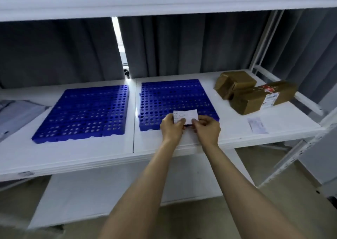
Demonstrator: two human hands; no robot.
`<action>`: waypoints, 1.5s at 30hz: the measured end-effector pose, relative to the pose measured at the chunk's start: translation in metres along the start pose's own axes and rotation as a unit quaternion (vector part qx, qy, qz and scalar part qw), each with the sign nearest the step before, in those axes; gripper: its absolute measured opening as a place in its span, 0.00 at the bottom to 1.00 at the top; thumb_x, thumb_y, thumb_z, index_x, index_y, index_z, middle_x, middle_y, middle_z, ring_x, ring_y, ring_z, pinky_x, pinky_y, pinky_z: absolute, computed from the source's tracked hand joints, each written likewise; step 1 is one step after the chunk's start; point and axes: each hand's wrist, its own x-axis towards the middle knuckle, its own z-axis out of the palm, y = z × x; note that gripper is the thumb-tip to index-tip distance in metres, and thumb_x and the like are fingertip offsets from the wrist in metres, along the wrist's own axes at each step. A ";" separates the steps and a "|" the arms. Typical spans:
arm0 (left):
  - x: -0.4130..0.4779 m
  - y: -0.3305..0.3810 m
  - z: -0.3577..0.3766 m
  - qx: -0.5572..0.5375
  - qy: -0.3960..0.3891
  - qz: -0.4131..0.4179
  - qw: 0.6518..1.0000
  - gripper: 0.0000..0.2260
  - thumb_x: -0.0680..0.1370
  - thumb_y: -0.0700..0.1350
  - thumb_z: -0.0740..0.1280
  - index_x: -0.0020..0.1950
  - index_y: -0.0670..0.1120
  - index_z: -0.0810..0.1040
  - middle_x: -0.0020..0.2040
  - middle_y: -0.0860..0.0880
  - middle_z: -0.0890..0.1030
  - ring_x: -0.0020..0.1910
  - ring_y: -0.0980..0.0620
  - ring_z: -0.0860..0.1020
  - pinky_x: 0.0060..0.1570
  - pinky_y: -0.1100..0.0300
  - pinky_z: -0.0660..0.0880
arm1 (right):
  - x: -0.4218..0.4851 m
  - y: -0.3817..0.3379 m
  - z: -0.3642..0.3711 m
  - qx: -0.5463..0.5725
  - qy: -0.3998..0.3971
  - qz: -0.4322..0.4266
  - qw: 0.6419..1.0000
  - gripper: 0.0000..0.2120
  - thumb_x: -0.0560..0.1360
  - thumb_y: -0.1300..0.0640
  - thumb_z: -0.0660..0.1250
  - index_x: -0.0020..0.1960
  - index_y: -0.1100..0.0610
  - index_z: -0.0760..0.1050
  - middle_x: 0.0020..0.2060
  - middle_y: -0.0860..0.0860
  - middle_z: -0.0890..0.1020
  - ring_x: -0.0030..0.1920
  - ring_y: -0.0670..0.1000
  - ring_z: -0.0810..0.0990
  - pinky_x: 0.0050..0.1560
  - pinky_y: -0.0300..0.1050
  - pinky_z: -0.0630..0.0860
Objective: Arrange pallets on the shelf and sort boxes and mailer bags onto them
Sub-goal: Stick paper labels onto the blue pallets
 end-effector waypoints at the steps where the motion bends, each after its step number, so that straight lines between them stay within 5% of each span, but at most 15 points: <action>1: 0.001 -0.005 -0.021 0.002 0.012 0.002 1.000 0.02 0.74 0.39 0.70 0.44 0.42 0.78 0.41 0.42 0.83 0.35 0.45 0.81 0.30 0.58 0.77 | -0.011 -0.006 0.017 -0.004 -0.010 -0.011 1.000 0.04 0.70 0.58 0.73 0.43 0.58 0.82 0.37 0.53 0.85 0.38 0.52 0.83 0.49 0.54 0.81; 3: 0.002 -0.016 -0.070 0.009 0.044 0.004 0.999 0.02 0.75 0.39 0.70 0.44 0.40 0.78 0.37 0.43 0.81 0.31 0.49 0.78 0.26 0.64 0.73 | -0.039 -0.019 0.056 -0.005 -0.041 -0.032 0.999 0.04 0.71 0.57 0.73 0.41 0.58 0.81 0.34 0.53 0.84 0.34 0.51 0.83 0.46 0.53 0.81; 8: 0.010 -0.042 -0.199 0.031 0.106 0.000 0.994 0.04 0.77 0.40 0.69 0.43 0.42 0.78 0.37 0.47 0.81 0.32 0.52 0.78 0.33 0.59 0.76 | -0.110 -0.048 0.151 0.011 -0.123 -0.048 0.991 0.08 0.73 0.56 0.73 0.38 0.59 0.79 0.30 0.55 0.83 0.28 0.48 0.81 0.35 0.45 0.80; 17: 0.032 -0.073 -0.313 0.081 0.157 0.012 0.984 0.05 0.75 0.39 0.71 0.42 0.38 0.82 0.38 0.48 0.81 0.33 0.57 0.75 0.32 0.77 0.67 | -0.169 -0.078 0.248 -0.066 -0.117 -0.108 0.985 0.05 0.72 0.58 0.73 0.39 0.57 0.80 0.32 0.51 0.83 0.34 0.49 0.82 0.46 0.47 0.79; 20: 0.045 -0.074 -0.330 0.106 0.162 0.033 0.981 0.05 0.76 0.40 0.70 0.43 0.38 0.82 0.41 0.46 0.83 0.37 0.53 0.78 0.34 0.74 0.68 | -0.169 -0.087 0.266 -0.091 -0.111 -0.127 0.981 0.06 0.73 0.57 0.72 0.41 0.60 0.81 0.36 0.52 0.84 0.38 0.50 0.81 0.47 0.46 0.78; 27: 0.080 -0.083 -0.347 0.187 0.157 0.050 0.968 0.03 0.75 0.43 0.70 0.45 0.44 0.81 0.42 0.47 0.83 0.43 0.47 0.79 0.50 0.48 0.75 | -0.157 -0.090 0.299 -0.185 -0.099 -0.145 0.967 0.08 0.75 0.55 0.69 0.40 0.59 0.81 0.38 0.53 0.83 0.51 0.56 0.76 0.50 0.46 0.72; 33: 0.085 -0.105 -0.351 0.274 0.158 0.055 0.947 0.07 0.76 0.48 0.69 0.48 0.45 0.81 0.45 0.47 0.83 0.50 0.46 0.75 0.53 0.56 0.63 | -0.155 -0.074 0.316 -0.265 -0.086 -0.159 0.947 0.09 0.74 0.54 0.69 0.39 0.59 0.79 0.44 0.55 0.81 0.49 0.57 0.76 0.56 0.53 0.72; 39: 0.089 -0.104 -0.350 0.328 0.155 0.072 0.929 0.11 0.75 0.47 0.70 0.54 0.43 0.76 0.52 0.44 0.80 0.54 0.44 0.75 0.56 0.51 0.68 | -0.149 -0.073 0.322 -0.300 -0.080 -0.172 0.935 0.08 0.74 0.52 0.69 0.44 0.57 0.75 0.45 0.55 0.80 0.49 0.57 0.77 0.55 0.56 0.72; 45: 0.081 -0.116 -0.346 0.419 0.068 0.261 0.867 0.17 0.69 0.34 0.75 0.56 0.37 0.80 0.58 0.39 0.80 0.58 0.40 0.78 0.57 0.49 0.77 | -0.160 -0.061 0.326 -0.304 -0.055 -0.326 0.893 0.04 0.72 0.64 0.68 0.45 0.60 0.81 0.45 0.55 0.82 0.48 0.59 0.79 0.46 0.53 0.74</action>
